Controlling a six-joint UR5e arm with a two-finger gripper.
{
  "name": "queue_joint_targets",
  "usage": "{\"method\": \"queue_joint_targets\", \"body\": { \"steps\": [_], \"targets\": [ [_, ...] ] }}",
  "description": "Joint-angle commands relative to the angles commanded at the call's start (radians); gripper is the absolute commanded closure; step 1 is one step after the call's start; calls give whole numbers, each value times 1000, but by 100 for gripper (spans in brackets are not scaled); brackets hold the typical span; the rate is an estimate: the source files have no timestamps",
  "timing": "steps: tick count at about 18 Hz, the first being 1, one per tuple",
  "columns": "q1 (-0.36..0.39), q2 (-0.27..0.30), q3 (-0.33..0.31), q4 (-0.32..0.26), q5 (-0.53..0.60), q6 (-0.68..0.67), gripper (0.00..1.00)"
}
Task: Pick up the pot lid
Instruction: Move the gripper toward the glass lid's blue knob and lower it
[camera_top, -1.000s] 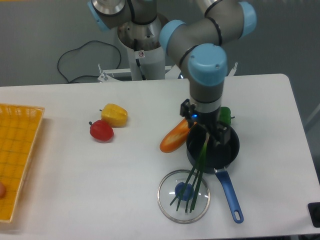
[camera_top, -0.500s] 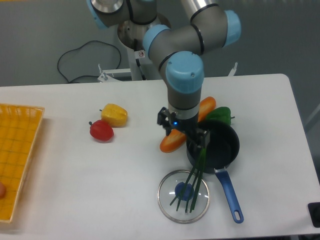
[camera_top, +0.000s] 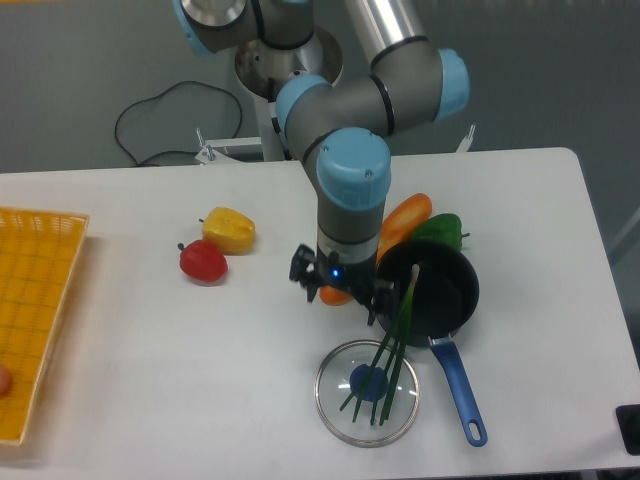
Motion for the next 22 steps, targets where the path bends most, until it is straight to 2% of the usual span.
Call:
{"method": "queue_joint_targets", "body": {
  "steps": [9,22],
  "targets": [
    [-43,-71,-29,-3,37,-17,0],
    [-46,-106,-24,2,43,-6,0]
  ]
}}
